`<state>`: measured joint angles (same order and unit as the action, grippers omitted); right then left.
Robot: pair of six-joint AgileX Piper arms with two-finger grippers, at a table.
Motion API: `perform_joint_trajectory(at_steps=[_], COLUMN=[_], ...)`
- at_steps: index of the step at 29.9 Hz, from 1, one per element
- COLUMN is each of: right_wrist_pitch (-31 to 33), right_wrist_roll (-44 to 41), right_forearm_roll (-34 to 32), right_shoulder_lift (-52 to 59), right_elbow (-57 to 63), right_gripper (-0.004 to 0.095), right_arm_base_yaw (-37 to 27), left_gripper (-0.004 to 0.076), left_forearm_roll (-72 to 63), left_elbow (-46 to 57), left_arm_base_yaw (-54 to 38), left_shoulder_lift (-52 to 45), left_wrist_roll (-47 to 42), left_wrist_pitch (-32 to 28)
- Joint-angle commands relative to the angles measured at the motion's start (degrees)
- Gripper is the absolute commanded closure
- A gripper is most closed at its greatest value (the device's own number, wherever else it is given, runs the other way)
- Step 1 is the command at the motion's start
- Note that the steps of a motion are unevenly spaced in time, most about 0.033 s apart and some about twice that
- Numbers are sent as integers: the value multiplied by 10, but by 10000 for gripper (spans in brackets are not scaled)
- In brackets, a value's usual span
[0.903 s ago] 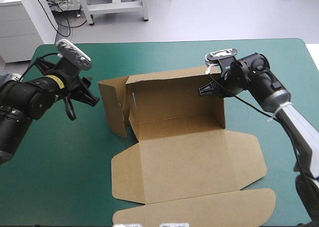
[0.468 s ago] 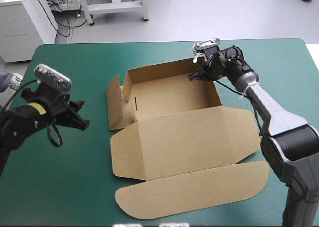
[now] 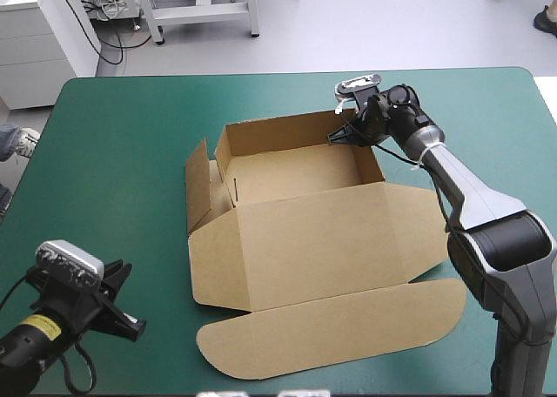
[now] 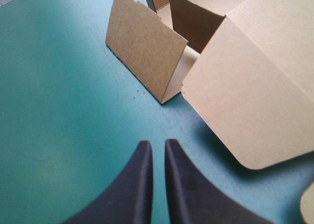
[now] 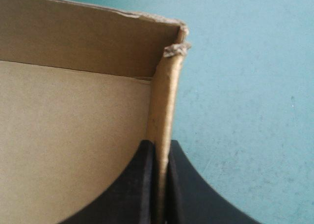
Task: Fold the box
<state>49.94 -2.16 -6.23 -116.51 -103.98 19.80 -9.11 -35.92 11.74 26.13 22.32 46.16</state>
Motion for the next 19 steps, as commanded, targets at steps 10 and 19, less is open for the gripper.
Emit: perform_joint_trajectory(at_steps=[10,19], right_wrist_pitch=[10,20], right_wrist_roll=[13,-16], right_forearm_roll=[16,4], right_shoulder_lift=[2,2], right_elbow=[-6,-91], right_gripper=[874,621], right_arm_base_yaw=[5,5], left_gripper=[731,731], left_forearm_roll=[-12,-4], left_elbow=[42,58], left_arm_base_yaw=[1,1], left_shoulder_lift=[-185,-215], left_wrist_roll=[-33,-36], left_wrist_pitch=[21,22])
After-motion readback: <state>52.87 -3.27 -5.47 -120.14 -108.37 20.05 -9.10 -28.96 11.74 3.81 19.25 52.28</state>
